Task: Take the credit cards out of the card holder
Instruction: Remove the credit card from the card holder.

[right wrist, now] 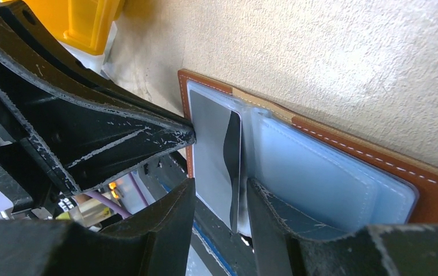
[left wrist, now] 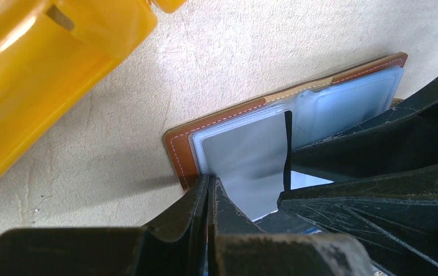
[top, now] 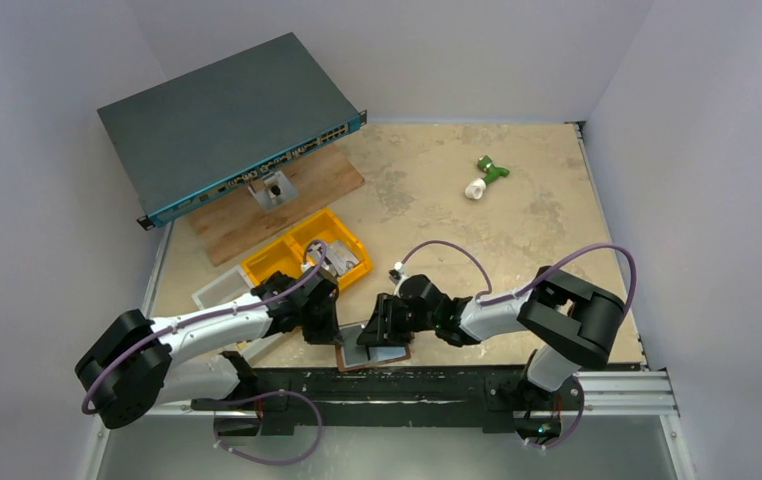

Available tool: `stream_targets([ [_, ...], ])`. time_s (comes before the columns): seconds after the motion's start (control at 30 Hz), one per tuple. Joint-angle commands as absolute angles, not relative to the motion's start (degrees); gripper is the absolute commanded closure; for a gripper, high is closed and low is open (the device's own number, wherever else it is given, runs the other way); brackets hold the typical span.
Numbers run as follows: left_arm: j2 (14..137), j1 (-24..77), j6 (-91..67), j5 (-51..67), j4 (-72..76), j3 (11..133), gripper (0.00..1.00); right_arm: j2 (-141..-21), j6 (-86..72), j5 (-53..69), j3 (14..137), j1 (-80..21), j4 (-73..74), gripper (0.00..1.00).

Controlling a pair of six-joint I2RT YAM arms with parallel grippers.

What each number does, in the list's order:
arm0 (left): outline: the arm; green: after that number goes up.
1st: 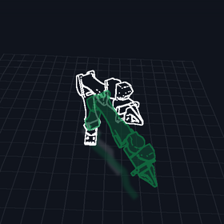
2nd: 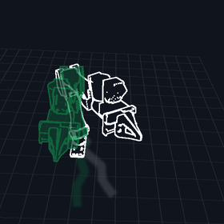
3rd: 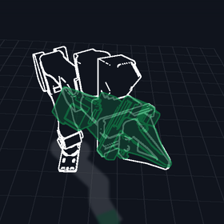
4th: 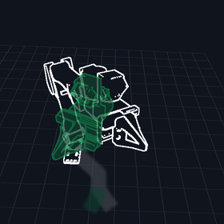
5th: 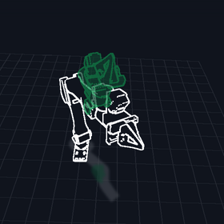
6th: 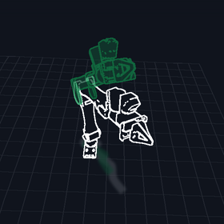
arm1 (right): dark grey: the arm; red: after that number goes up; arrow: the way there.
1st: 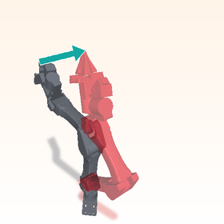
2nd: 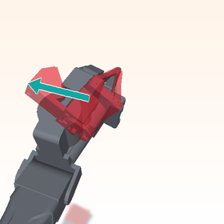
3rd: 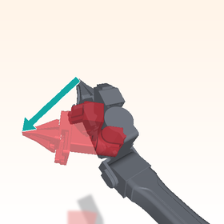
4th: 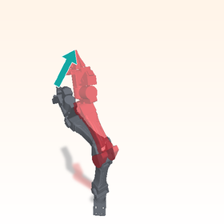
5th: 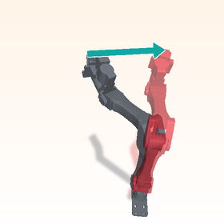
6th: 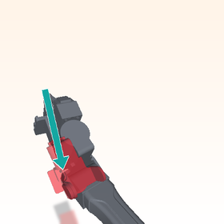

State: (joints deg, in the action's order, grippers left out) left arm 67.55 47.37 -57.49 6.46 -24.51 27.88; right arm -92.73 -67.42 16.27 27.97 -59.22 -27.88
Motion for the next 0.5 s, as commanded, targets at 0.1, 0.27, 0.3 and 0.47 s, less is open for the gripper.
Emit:
stream_targets([
  [0.1, 70.0, 47.9, -58.9, 6.6, -21.4, 27.0, 1.0, -95.5, -67.9, 16.3, 25.2, -59.0, -28.4, 0.64],
  [0.27, 71.2, 47.9, -60.3, 6.5, -21.0, 26.3, 1.0, -96.4, -69.0, 18.7, 23.8, -58.5, -33.3, 0.77],
  [0.3, 71.5, 48.0, -60.6, 6.8, -20.5, 26.2, 1.0, -96.7, -69.7, 19.3, 23.6, -58.4, -34.7, 0.78],
  [0.47, 72.1, 48.4, -61.5, 6.7, -20.4, 26.2, 1.0, -97.9, -71.3, 21.2, 22.3, -57.8, -39.6, 0.83],
])
